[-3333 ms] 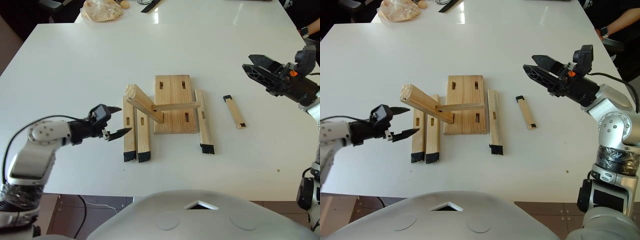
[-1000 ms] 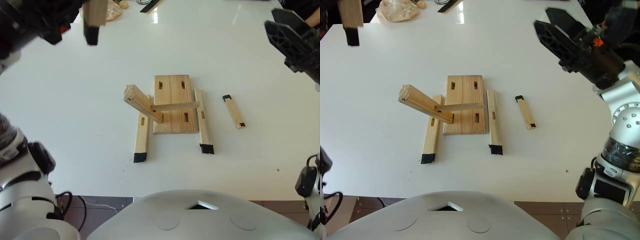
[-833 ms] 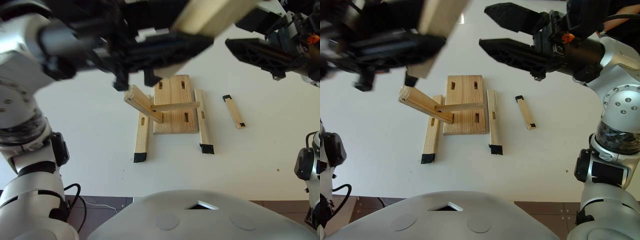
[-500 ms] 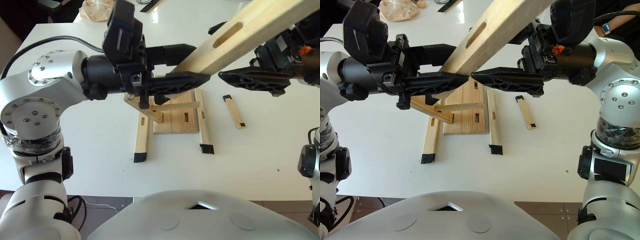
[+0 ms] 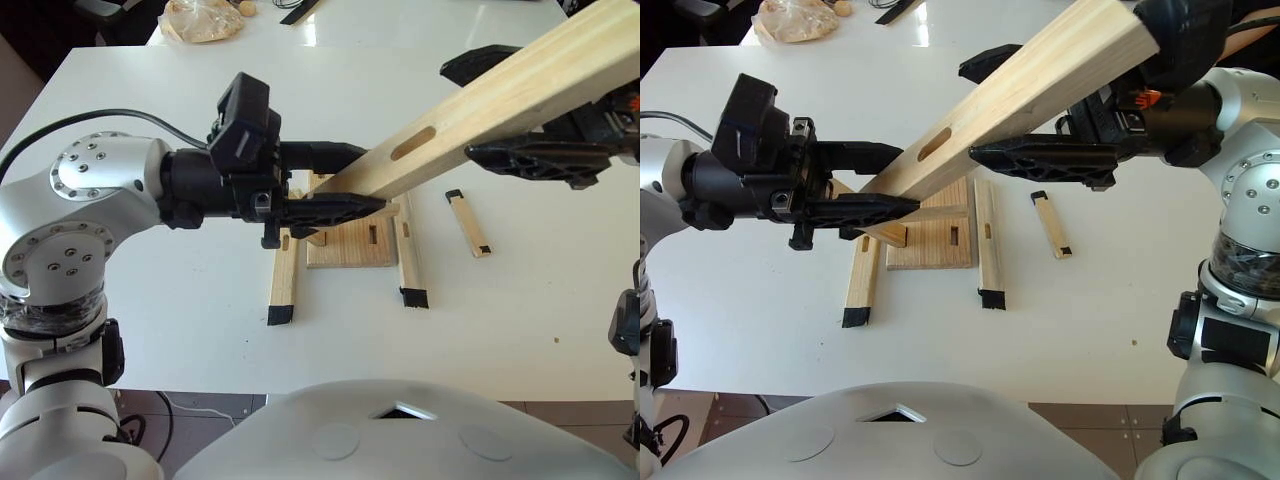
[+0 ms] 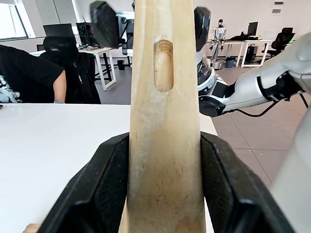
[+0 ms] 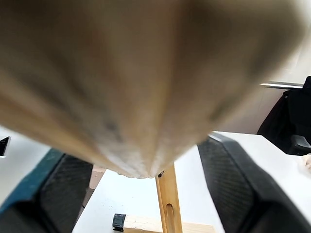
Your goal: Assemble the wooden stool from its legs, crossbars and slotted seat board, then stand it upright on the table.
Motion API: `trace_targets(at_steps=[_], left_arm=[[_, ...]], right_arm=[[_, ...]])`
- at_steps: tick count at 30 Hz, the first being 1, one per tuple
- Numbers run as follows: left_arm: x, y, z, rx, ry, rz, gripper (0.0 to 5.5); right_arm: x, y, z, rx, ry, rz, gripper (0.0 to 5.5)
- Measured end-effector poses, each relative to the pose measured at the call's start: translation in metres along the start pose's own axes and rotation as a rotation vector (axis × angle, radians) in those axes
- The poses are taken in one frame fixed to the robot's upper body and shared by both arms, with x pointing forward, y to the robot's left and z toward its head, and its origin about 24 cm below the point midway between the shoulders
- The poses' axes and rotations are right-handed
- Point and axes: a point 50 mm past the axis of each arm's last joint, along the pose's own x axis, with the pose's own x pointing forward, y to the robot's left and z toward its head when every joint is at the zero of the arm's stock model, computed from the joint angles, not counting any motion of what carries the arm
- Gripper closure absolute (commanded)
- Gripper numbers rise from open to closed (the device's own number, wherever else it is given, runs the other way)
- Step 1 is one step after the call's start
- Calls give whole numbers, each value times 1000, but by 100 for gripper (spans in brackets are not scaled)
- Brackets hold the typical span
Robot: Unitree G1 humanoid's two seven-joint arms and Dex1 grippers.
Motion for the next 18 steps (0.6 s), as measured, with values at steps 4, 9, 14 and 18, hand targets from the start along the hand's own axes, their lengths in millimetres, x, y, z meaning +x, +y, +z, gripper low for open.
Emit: trace_targets(at_steps=[4,9,14,18], left_arm=[[0,0,0,9,-3,5,349],[1,1,0,18,-1,14,349],[1,1,0,15,0,19,349],[1,1,-1,12,-2,27,304]], right_arm=[[-1,1,0,0,5,16,309],[-1,1,0,-6,14,21,349],[-2,1,0,-13,19,21,349],[-2,0,-1,-14,19,18,349]])
